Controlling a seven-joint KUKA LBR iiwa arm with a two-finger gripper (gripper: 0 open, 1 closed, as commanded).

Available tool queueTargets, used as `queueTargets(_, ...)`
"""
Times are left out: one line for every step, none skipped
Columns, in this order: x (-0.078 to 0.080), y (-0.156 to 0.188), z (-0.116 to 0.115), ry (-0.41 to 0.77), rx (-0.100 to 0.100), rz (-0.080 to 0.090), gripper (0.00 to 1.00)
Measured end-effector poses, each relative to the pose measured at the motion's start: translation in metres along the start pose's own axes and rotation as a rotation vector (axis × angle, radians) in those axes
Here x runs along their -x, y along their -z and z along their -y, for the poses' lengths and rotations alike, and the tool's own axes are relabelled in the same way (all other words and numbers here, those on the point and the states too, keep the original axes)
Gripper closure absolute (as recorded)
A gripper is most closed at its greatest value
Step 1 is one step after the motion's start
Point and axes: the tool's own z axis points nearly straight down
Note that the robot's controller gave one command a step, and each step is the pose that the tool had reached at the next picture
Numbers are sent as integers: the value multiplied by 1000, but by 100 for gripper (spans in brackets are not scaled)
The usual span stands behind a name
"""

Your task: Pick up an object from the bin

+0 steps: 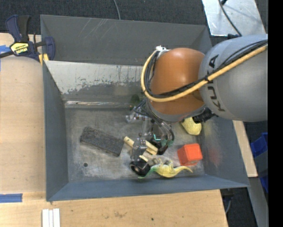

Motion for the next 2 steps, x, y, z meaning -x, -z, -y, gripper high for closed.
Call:
queueTargets(2, 4, 0, -2, 1, 8, 0)
queueTargets(2, 3, 0, -4, 1, 9, 0)
